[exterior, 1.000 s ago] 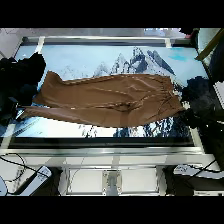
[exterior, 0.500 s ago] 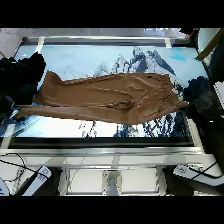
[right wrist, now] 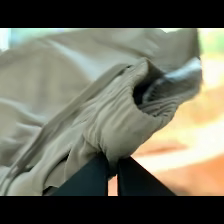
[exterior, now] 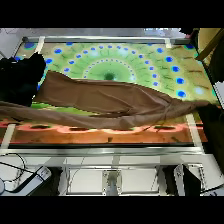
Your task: Fold the clothes and pants, and hang the long-sleeved shirts on hangers.
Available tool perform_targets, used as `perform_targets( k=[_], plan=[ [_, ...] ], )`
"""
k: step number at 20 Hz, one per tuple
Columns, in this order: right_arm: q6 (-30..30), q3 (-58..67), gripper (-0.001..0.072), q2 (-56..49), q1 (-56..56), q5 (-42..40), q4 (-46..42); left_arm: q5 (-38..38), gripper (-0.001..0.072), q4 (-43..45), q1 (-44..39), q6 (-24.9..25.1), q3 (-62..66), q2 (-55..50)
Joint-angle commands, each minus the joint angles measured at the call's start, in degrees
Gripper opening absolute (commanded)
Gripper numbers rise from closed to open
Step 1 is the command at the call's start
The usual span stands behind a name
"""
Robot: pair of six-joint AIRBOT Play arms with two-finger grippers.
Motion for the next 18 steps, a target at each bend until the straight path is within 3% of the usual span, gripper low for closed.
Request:
perform_targets(
  k=[1,6,7,9,12,13,14,15,18],
  plan=[
    [4.8,-6.1,0.004,3.6,-0.3,4.3,-13.7,-4.7,0.0009,4.6,-2.1,-0.8,1.7,-7.2],
    [5.3,-20.3,0.0044,3.6,-0.3,3.4,-16.3,-7.7,0.001,6.8,-5.2,-0.7,-0.5,-17.7],
    [6.4,-20.2,0.009,3.7,-0.3,3.3,-17.5,-8.5,0.001,8.4,-5.6,-0.7,-0.6,-19.6],
    [7.6,-17.6,0.0366,3.7,-0.3,3.3,-18.5,-9.5,0.001,10.6,-5.7,-0.7,-0.6,-22.0],
    [9.5,-8.9,0.0397,3.7,-0.3,3.3,-18.5,-8.0,0.0029,10.5,-5.9,-0.7,-0.6,-22.5],
    [9.6,-5.1,0.0396,3.7,-0.3,3.3,-18.5,-8.0,0.0222,10.5,-5.9,-0.3,-0.5,-22.4],
    [9.6,-1.6,0.0396,3.7,-0.3,3.2,-18.6,-8.3,0.0544,10.6,-5.9,1.1,-0.5,-22.0],
    [9.6,1.9,0.0396,3.7,-0.3,2.6,-18.8,-9.4,0.0659,11.2,-5.9,1.9,-0.5,-21.3],
    [9.8,9.3,0.0395,3.7,-0.3,-0.7,-18.5,-11.0,0.0656,21.2,-5.8,1.8,-0.5,-17.2]
  ],
)
